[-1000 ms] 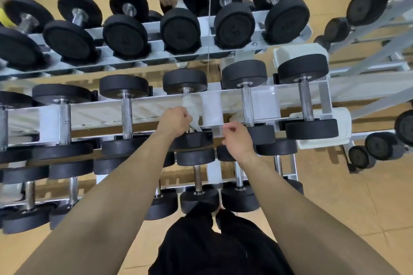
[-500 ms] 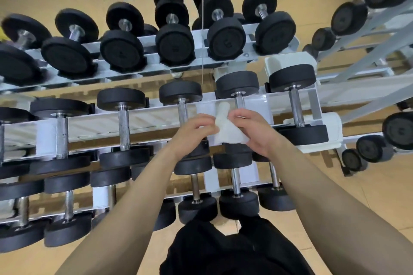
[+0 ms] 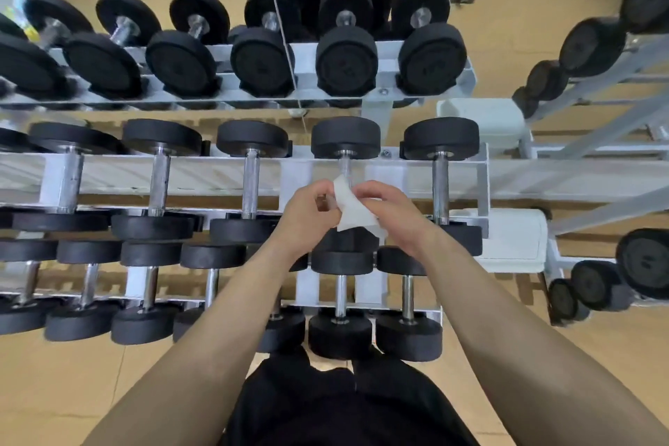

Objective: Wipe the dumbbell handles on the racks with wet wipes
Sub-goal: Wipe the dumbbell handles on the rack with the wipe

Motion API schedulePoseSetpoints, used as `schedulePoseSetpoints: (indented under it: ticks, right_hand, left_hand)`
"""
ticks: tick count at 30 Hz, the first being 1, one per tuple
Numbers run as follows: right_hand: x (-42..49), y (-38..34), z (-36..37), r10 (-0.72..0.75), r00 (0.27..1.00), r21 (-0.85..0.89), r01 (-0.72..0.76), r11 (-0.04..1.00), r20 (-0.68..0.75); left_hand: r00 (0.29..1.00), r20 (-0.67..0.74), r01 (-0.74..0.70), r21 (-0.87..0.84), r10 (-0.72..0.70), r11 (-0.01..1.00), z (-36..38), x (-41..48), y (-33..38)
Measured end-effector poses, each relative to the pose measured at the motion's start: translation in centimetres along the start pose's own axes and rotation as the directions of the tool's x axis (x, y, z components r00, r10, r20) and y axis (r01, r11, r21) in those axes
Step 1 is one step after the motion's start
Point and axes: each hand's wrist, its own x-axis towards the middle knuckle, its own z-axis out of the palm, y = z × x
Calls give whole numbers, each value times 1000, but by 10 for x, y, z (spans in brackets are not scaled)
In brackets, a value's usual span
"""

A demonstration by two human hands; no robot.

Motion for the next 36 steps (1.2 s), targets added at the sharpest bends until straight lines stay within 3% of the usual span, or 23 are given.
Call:
schedulePoseSetpoints:
  ticks: [3,7,12,17,22,24,27,29,32,36]
  right_hand:
    - [-1,4,-15,-31,999,-40,32,999,15]
    - [1,4,-30,14,1000,148,-16,989,14]
    - [6,-4,-35,-29,1000,178,30,984,-8]
    - [16,0,-39,-129,991,-59,132,990,40]
    - [24,-2,-46,-15,990,-346,64,936,143]
    - [27,-2,-46,40,988,-412,25,911,149]
    - [32,2,-46,33,998,-244,-20,969,52]
    - [36,8,-46,39,999,9,-39,999,-34]
    - [50,21,-42,145,984,353,-102,930,-99]
    - [81,34,-31,221,944,423,-101,900,-245]
  left_hand:
    - [1000,4,-3,47,2,999,7,-7,7]
    - [998,-55,18,37,-16,999,9,-12,10]
    - [986,-69,150,-63,-154,987,0,-7,9]
    - [922,11,383,121,-387,916,-12,11,10]
    - [938,-117,309,-139,-326,941,-17,32,20]
    - [937,-177,272,-170,-301,947,-16,42,19]
    - [939,-196,271,-88,-283,959,-10,60,4]
    - [955,-183,234,-23,-234,972,-4,71,-12]
    - [957,-208,214,42,-201,976,6,87,-33]
    - [924,-271,283,14,-268,959,20,106,-52]
